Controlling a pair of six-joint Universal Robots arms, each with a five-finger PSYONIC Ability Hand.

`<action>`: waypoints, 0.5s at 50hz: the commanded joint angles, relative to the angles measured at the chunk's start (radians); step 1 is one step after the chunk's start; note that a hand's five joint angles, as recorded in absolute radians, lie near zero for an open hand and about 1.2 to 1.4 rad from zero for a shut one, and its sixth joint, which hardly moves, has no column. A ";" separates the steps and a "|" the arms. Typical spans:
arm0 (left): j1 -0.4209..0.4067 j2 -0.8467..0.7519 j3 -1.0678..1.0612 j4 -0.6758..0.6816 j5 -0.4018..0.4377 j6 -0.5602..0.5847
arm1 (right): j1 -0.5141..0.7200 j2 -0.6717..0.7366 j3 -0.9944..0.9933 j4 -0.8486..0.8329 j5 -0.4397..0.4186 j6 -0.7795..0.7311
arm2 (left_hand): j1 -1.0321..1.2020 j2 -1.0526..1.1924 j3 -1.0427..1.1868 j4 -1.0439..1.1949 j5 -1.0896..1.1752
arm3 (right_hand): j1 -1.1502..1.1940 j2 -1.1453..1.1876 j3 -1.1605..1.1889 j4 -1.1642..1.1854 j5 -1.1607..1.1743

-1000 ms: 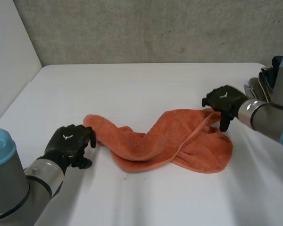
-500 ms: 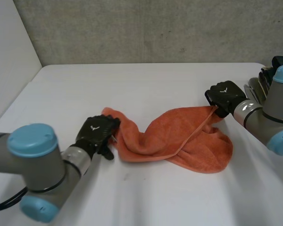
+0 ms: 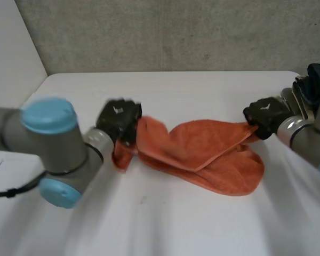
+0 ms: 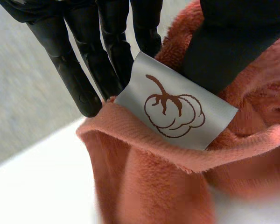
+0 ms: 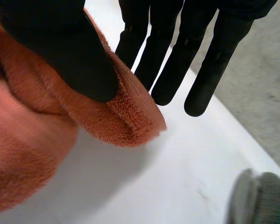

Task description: Fold the laundry.

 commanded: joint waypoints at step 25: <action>0.256 0.104 0.334 -0.693 0.167 0.201 | 0.014 -0.277 -0.225 0.464 0.029 -0.161 | 0.287 0.207 0.229 0.197 0.272 | 0.292 0.215 0.211 0.200 0.252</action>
